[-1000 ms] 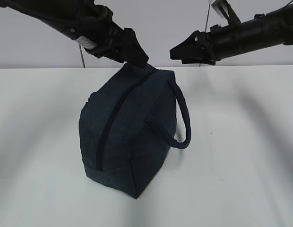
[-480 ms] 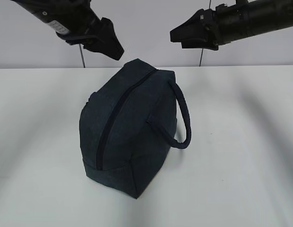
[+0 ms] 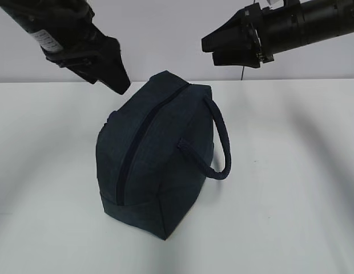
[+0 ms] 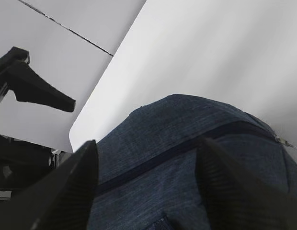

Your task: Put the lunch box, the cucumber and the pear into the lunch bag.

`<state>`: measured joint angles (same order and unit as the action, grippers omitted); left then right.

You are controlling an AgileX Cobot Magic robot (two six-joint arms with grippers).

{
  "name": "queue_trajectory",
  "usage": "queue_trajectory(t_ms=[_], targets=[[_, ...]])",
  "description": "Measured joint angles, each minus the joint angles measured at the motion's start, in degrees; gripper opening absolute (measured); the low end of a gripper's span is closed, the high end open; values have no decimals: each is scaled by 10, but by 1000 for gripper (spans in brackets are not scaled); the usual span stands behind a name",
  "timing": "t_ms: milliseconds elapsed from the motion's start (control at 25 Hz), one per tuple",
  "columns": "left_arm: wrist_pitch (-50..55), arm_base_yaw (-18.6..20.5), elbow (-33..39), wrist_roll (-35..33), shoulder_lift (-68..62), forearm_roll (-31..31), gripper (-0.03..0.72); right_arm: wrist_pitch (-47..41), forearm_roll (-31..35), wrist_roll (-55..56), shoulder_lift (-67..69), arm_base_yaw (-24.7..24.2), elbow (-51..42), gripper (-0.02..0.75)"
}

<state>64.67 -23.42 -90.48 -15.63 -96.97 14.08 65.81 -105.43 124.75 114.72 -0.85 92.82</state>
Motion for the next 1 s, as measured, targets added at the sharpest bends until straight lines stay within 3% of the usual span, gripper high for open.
queue_trajectory(t_ms=[480,1000], targets=[[36,0,0,22,0,-7,459,-231,0,26,0,-6,0,498],[29,0,0,24,0,6,456,-494,0,-135,0,-20,-1,498]])
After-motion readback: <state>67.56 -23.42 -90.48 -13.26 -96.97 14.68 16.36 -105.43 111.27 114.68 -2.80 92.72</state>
